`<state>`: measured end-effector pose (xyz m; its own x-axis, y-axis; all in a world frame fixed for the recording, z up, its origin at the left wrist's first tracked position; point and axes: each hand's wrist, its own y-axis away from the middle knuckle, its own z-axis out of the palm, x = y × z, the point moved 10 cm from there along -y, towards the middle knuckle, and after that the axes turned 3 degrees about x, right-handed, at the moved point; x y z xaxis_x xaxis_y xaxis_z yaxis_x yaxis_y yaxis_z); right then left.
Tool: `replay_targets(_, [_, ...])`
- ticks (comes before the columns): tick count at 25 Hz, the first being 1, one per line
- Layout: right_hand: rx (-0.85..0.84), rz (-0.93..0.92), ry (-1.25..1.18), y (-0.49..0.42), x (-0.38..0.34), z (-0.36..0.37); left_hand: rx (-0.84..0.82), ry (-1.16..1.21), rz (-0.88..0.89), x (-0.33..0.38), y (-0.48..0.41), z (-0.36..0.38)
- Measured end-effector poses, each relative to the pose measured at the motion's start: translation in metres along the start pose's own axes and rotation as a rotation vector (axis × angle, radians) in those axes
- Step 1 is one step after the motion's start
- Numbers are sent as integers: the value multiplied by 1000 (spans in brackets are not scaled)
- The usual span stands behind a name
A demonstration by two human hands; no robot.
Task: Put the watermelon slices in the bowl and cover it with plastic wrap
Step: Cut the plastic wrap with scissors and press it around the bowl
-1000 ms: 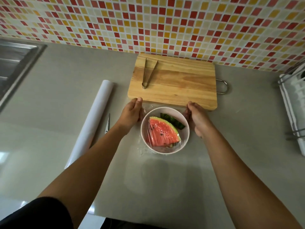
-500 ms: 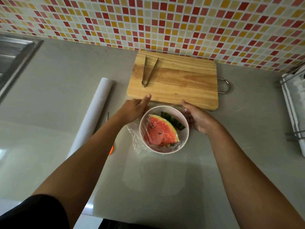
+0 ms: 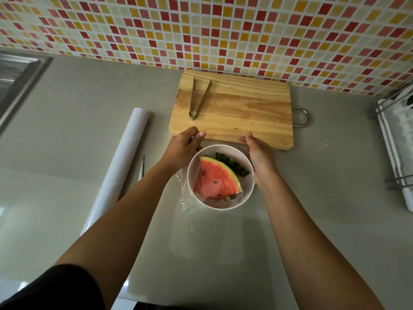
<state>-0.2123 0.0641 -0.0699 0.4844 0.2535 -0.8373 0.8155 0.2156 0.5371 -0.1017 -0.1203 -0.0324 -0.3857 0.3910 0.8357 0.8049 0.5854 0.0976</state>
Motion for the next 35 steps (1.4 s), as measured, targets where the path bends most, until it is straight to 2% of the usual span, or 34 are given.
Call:
replay_targets(2, [62, -29, 29, 2, 1, -4, 32, 51, -110, -14, 1, 4])
replay_targets(7, [204, -8, 22, 3, 11, -17, -23, 345, -345, -39, 15, 20])
replay_targets(12, [271, 3, 13, 3, 10, -24, -102, 514, -374, -32, 21, 29])
replay_targets(15, [277, 19, 64, 2, 9, -24, -138, 498, -357, -27, 21, 29])
replay_targets(20, [260, 53, 100, 3, 10, -19, -199, 341, -271, -21, 19, 28])
replay_targets(26, [269, 53, 131, 0, 12, -21, -189, 251, -306, -32, 15, 27])
replay_targets(28, [272, 57, 121, -1, 14, -22, -116, 59, -261, -35, 13, 18])
replay_targets(29, [266, 64, 122, -2, 16, -24, -67, -149, -191, -30, 11, 10])
replay_targets(30, [261, 49, 201, -2, 14, -31, -15, -340, -121, -24, 12, 2])
replay_targets(31, [279, -7, 384, 0, 6, -41, 65, -439, -84, -19, 15, -10])
replay_targets(32, [323, -119, 549, 5, -7, -53, 181, -438, -93, -18, 20, -26])
replay_targets(33, [381, -302, 595, 14, -25, -64, 331, -354, -120, -18, 29, -46])
replay_targets(34, [398, -495, 502, 30, -41, -69, 463, -214, -136, -18, 40, -61])
replay_targets(35, [342, -645, 346, 48, -50, -67, 515, -46, -124, -15, 49, -64])
